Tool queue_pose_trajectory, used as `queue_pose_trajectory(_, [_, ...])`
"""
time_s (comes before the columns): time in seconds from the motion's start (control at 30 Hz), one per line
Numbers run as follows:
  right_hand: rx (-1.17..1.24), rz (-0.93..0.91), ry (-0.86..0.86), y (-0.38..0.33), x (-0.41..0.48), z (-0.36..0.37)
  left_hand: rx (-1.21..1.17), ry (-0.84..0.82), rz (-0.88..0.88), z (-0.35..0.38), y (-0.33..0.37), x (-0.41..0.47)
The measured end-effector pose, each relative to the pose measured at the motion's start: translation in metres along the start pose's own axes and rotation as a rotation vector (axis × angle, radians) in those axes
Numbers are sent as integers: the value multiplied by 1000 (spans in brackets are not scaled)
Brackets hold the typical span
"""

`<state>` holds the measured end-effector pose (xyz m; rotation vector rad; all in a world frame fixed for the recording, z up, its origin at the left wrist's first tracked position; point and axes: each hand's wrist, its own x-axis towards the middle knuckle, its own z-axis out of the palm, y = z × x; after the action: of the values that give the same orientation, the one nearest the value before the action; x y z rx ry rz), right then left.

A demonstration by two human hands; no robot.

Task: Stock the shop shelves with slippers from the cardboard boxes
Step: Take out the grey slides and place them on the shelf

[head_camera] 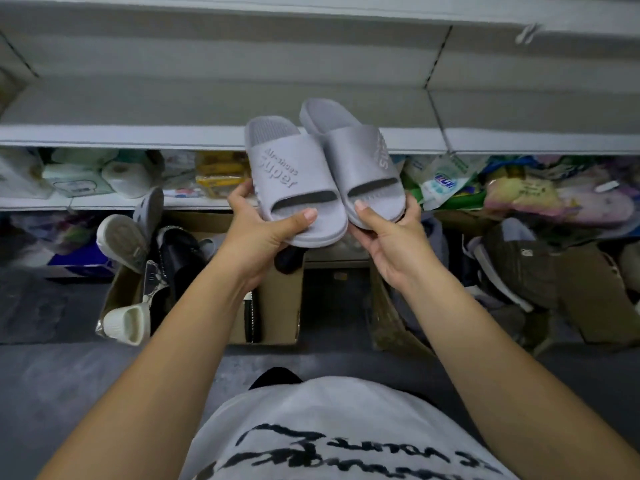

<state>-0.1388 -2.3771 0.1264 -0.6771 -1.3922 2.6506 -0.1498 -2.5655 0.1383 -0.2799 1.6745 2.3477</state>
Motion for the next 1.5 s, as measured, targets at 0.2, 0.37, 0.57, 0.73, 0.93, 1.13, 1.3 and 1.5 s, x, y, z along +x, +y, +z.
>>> queue_pose_trajectory(0.2, [-39,-191,-88,-109,4,-41,-16,-114,191,104,15,1])
queue_pose_trajectory(0.37, [-55,-358,-157,-187,8,-47,23,-220,368,170,61,2])
queue_pose_trajectory(0.57, [-3,-549,-209,-269,11,-30,87,-359,506,226,128,14])
queue_pose_trajectory(0.73, [-26,-694,-180,-331,11,-17,288,-477,580,263,192,27])
queue_pose_trajectory(0.93, [-49,-805,-114,-405,27,20,255,-589,578,311,266,63])
queue_pose_trajectory(1.13, [-123,-773,-21,-455,85,49,207,-658,460,346,316,112])
queue_pose_trajectory(1.3, [-567,-818,46,-479,128,47,371,-352,615,348,332,141])
queue_pose_trajectory(1.5, [-1054,-832,248,-505,146,50,1124,175,1057,368,334,148])
